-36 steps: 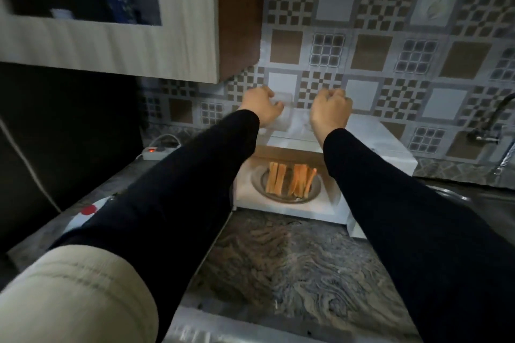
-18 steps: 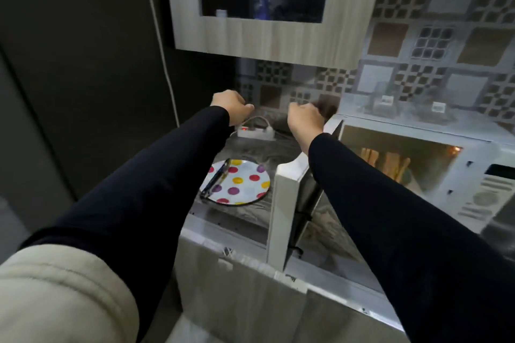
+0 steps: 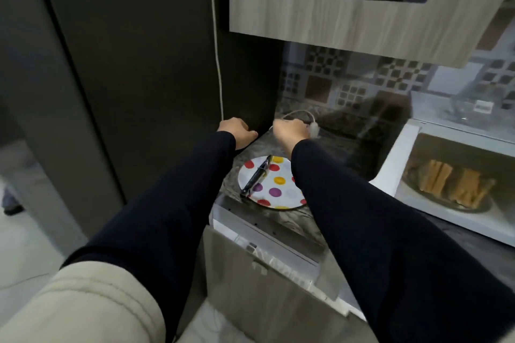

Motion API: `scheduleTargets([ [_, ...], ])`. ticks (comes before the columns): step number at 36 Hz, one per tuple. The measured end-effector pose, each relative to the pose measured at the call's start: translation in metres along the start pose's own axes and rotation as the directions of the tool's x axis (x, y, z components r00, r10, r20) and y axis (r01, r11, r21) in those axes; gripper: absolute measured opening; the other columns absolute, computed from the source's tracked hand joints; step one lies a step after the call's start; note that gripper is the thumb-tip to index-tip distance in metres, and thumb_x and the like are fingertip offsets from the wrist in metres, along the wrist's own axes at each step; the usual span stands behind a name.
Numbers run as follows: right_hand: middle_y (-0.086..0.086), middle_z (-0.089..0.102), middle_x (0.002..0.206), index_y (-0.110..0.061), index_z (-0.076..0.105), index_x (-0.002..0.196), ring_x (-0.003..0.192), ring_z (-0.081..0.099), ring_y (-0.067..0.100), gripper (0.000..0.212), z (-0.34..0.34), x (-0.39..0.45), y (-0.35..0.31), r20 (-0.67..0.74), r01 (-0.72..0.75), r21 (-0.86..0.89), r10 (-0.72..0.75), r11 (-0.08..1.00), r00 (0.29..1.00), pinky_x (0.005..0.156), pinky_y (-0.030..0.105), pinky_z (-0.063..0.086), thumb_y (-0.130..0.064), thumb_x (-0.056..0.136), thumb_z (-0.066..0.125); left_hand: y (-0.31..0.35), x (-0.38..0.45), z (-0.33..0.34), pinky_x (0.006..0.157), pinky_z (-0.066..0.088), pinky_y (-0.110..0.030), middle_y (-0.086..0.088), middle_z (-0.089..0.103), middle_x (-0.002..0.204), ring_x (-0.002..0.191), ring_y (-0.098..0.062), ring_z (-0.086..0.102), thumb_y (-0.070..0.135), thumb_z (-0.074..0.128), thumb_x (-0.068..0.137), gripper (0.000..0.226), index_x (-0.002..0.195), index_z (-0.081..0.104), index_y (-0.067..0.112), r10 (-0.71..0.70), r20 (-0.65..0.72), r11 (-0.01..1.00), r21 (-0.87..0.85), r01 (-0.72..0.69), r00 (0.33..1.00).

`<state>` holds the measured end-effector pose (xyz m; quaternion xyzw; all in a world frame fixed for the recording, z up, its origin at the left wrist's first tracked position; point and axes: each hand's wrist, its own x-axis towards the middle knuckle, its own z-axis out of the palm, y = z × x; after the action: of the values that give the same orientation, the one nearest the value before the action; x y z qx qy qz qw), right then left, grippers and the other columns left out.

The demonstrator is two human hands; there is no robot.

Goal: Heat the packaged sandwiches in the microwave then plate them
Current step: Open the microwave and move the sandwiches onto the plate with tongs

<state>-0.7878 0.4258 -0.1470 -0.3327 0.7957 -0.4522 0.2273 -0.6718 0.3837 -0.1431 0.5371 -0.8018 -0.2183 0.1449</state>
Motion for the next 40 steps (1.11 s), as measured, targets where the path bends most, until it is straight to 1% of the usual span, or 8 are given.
scheduleTargets([
  [6,0.02,0.048,0.137,0.0,0.048,0.135,0.119,0.053,0.036,0.053,0.037,0.026,0.047,0.009,-0.153,-0.044,0.154,0.987,0.988,0.097,0.038,0.047,-0.029,0.09,0.05,-0.032,0.037,0.045,0.095,0.044,-0.028,-0.012,0.058,0.13,0.121,-0.026,0.054,0.037,0.053,0.094,0.047,0.128,0.055,0.005,-0.083,0.11,0.994,-0.065,0.091,0.99],
  [11,0.019,0.048,0.138,-0.003,0.047,0.136,0.123,0.051,0.035,0.056,0.046,0.054,0.093,-0.083,-0.267,-0.168,0.256,0.949,0.963,0.088,0.033,0.047,-0.031,0.088,0.053,-0.057,0.077,0.105,0.11,0.037,-0.033,-0.013,0.039,0.148,0.135,-0.03,0.04,0.048,0.062,0.084,0.081,0.148,0.03,0.009,-0.096,0.23,0.993,-0.044,0.109,0.968],
  [14,0.014,0.043,0.143,-0.01,0.046,0.138,0.128,0.047,0.032,0.053,0.048,0.067,0.114,-0.17,-0.33,-0.219,0.297,0.918,0.94,0.1,0.033,0.044,-0.027,0.088,0.055,-0.069,0.101,0.141,0.116,0.028,-0.033,-0.011,0.027,0.156,0.142,-0.027,0.029,0.051,0.065,0.081,0.091,0.151,0.022,0.013,-0.069,0.281,0.996,-0.033,0.081,0.957],
  [18,0.017,0.055,0.131,-0.006,0.05,0.131,0.119,0.055,0.033,0.049,0.048,0.076,0.135,-0.229,-0.456,-0.252,0.405,0.853,0.885,0.096,0.035,0.048,-0.028,0.088,0.057,-0.076,0.126,0.166,0.119,0.02,-0.037,-0.017,0.008,0.159,0.147,-0.032,0.014,0.051,0.065,0.082,0.105,0.154,0.001,0.008,-0.126,0.333,0.992,0.026,0.125,0.935],
  [22,0.022,0.042,0.141,-0.001,0.037,0.139,0.128,0.045,0.035,0.055,0.053,0.081,0.155,-0.272,-0.586,-0.249,0.525,0.771,0.807,0.101,0.036,0.043,-0.021,0.09,0.053,-0.079,0.141,0.176,0.118,0.016,-0.038,-0.02,0.0,0.159,0.147,-0.034,0.008,0.045,0.066,0.084,0.111,0.152,-0.013,0.009,-0.155,0.385,0.988,0.076,0.136,0.91],
  [29,0.023,0.053,0.13,0.003,0.045,0.126,0.121,0.053,0.035,0.045,0.068,0.083,0.175,-0.348,-0.645,-0.162,0.569,0.747,0.746,0.094,0.036,0.047,-0.016,0.087,0.057,-0.088,0.162,0.183,0.115,0.025,-0.041,-0.021,0.02,0.153,0.142,-0.037,0.021,0.037,0.068,0.08,0.095,0.151,0.012,0.006,-0.14,0.336,0.985,0.143,0.096,0.931],
  [34,0.018,0.059,0.099,-0.001,0.051,0.089,0.101,0.061,0.033,0.011,0.067,0.078,0.182,-0.269,-0.627,-0.167,0.577,0.761,0.771,0.071,0.031,0.041,-0.011,0.092,0.053,-0.096,0.168,0.183,0.105,0.038,-0.036,-0.018,0.042,0.142,0.132,-0.034,0.041,0.04,0.056,0.089,0.067,0.14,0.038,0.002,-0.146,0.299,0.987,0.111,0.118,0.943],
  [40,0.014,0.053,0.09,-0.001,0.051,0.088,0.081,0.048,0.026,0.005,0.063,0.072,0.187,-0.193,-0.647,0.01,0.636,0.763,0.747,0.067,0.034,0.037,-0.006,0.086,0.049,-0.097,0.161,0.176,0.101,0.041,-0.034,-0.016,0.044,0.14,0.129,-0.032,0.045,0.04,0.055,0.093,0.063,0.139,0.038,0.0,-0.205,0.336,0.978,0.038,0.204,0.919],
])
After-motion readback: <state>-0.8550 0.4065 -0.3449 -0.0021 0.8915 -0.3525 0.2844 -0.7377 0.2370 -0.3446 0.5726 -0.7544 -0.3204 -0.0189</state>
